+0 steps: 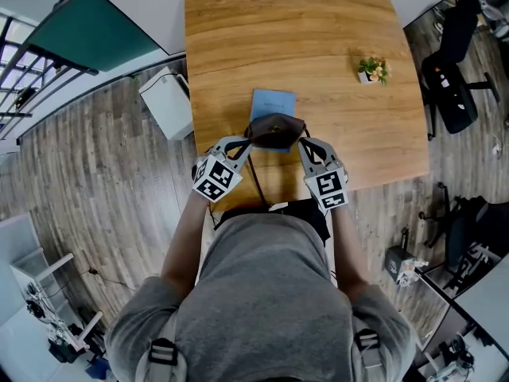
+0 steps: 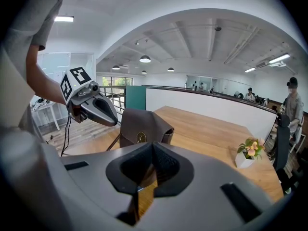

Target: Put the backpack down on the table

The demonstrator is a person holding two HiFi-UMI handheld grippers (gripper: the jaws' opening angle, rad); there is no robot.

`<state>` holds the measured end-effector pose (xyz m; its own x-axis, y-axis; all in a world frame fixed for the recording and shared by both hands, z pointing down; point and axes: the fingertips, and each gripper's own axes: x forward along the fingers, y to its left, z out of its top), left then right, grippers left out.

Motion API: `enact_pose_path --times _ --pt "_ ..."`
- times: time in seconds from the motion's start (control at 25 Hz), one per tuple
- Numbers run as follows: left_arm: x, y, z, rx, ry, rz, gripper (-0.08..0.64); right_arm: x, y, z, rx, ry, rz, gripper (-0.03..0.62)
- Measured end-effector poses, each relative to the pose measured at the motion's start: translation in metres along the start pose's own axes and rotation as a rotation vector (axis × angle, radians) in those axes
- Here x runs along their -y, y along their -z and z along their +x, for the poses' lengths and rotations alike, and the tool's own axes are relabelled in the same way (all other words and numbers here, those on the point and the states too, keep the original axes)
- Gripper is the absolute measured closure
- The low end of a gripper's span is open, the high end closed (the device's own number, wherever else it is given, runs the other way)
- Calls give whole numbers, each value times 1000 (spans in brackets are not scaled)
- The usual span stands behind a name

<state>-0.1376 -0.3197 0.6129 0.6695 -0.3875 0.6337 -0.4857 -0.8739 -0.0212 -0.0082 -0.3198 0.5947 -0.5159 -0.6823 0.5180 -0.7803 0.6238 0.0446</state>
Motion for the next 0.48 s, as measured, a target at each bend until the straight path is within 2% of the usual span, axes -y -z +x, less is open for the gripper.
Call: enact_pose_path --times 0.48 --pt "1 2 -1 0 -5 9 541 -1 4 -5 -9 15 -8 589"
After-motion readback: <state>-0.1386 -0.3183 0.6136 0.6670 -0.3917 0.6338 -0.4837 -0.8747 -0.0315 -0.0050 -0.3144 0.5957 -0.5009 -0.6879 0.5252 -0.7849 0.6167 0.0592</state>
